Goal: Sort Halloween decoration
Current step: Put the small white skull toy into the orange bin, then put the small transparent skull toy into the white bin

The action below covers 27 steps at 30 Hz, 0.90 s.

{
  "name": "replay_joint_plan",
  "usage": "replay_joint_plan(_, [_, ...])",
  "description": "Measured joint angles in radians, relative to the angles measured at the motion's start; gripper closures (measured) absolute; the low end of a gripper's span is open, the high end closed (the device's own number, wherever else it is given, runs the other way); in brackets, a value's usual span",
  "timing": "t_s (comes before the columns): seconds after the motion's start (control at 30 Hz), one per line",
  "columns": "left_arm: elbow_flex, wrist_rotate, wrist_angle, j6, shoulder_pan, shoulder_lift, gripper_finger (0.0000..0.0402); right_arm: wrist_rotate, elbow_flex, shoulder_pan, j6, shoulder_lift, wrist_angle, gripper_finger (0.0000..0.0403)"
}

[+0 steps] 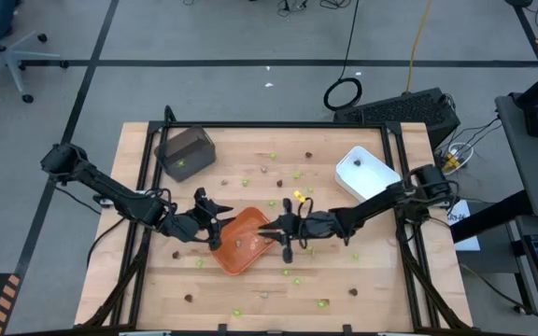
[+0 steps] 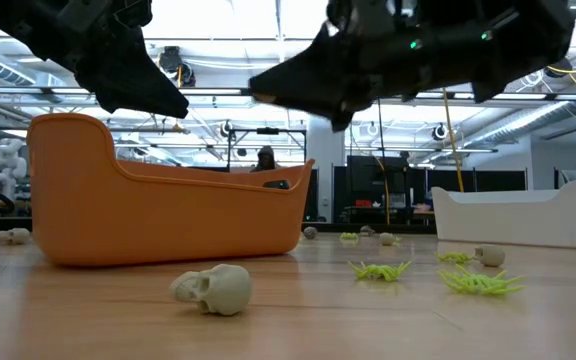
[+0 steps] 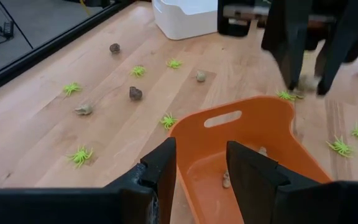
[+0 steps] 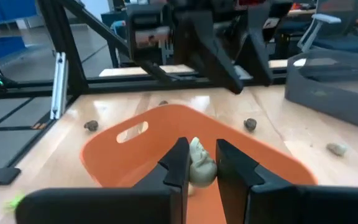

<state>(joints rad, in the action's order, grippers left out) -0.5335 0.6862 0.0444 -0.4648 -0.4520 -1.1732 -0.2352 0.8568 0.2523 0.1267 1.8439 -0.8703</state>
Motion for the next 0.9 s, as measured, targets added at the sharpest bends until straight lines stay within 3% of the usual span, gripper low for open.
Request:
replay_joint_plan(0.23, [0.0, 0.011, 0.0, 0.0, 0.0, 0.0, 0.0258, -0.034, 0.021, 0.0, 0.026, 0.055, 0.007, 0.035])
replay_joint_plan(0.6, [0.0, 0.023, 0.0, 0.0, 0.0, 0.0, 0.0258, -0.056, 0.021, 0.0, 0.01, 0.054, 0.025, 0.0256])
replay_joint_plan(0.73, [0.0, 0.025, 0.0, -0.001, 0.0, 0.0, 0.0258, -0.056, 0.021, 0.0, -0.042, 0.006, 0.105, 0.0238])
replay_joint_plan(0.9, [0.0, 0.025, 0.0, -0.002, 0.0, 0.0, 0.0258, -0.054, 0.021, 0.005, -0.111, -0.142, 0.31, 0.0234])
